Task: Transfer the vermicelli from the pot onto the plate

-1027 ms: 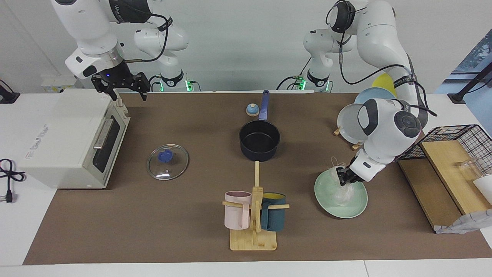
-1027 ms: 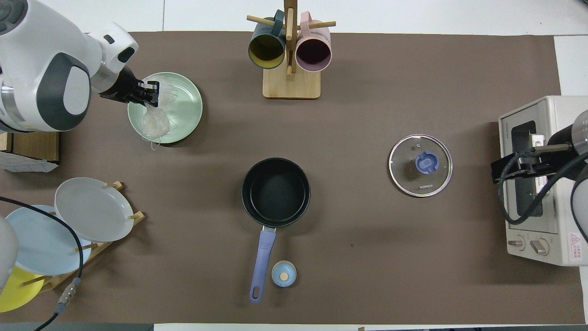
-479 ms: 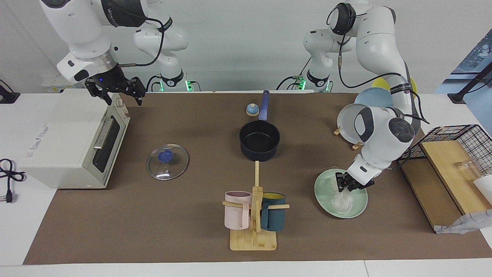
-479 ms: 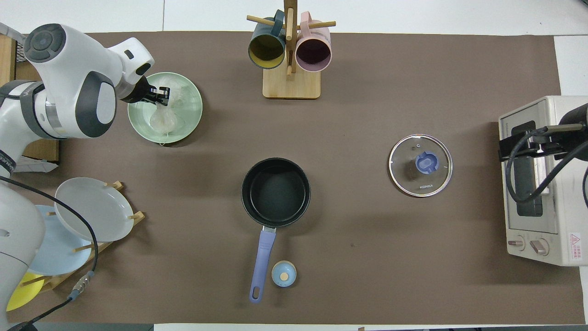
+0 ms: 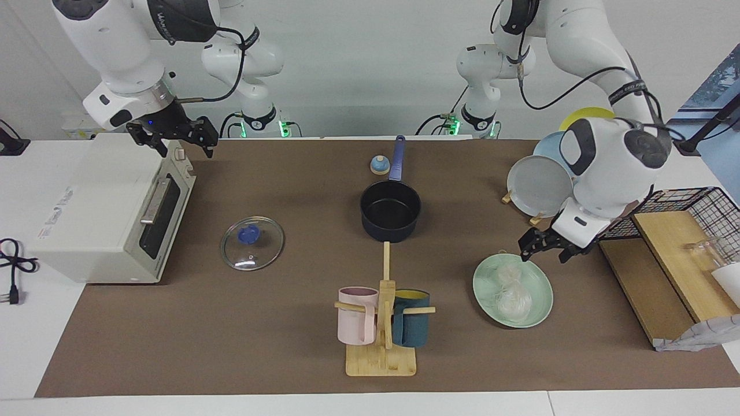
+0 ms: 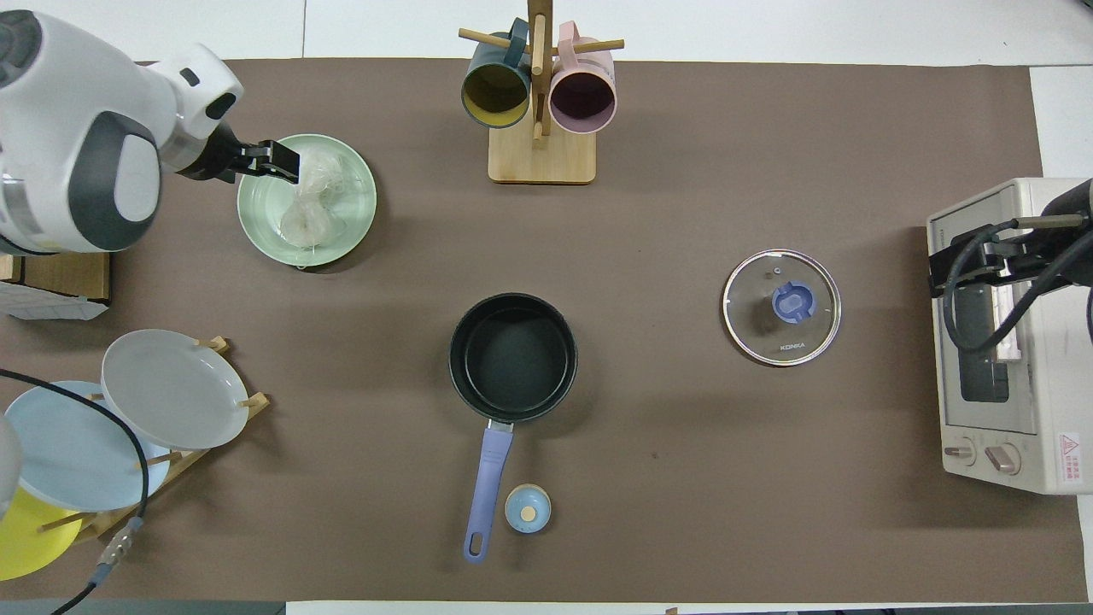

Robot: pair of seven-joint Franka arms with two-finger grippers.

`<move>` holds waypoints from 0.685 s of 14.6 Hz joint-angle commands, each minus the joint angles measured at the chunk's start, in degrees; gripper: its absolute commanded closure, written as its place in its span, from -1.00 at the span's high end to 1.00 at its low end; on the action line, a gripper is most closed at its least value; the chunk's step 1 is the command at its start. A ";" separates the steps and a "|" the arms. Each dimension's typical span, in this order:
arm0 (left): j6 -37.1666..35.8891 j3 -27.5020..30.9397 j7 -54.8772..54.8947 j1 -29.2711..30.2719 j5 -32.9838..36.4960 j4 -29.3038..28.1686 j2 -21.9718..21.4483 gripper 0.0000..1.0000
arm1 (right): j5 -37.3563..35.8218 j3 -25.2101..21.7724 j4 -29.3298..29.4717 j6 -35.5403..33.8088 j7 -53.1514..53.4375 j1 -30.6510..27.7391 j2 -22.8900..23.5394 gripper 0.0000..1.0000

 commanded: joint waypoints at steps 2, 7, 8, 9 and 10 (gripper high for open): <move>-10.42 0.74 -2.94 0.47 1.90 -1.41 -10.20 1.00 | 1.48 0.13 -0.62 -0.54 1.04 -0.63 -0.85 1.00; -21.06 1.26 -3.30 0.29 2.78 -3.07 -18.38 1.00 | 1.57 1.96 -0.27 2.18 0.95 -4.13 -0.50 1.00; -22.30 1.26 -3.56 0.20 2.78 -4.90 -19.87 1.00 | 1.66 2.58 -0.27 2.18 0.95 -4.66 -0.50 1.00; -22.14 1.26 -3.65 -0.06 2.78 -7.19 -21.02 1.00 | 2.09 2.68 -0.27 2.18 0.95 -4.76 -0.50 1.00; -21.52 1.35 -4.08 -0.23 2.78 -9.47 -22.07 1.00 | 2.27 2.68 -0.27 2.09 0.95 -4.76 -0.50 1.00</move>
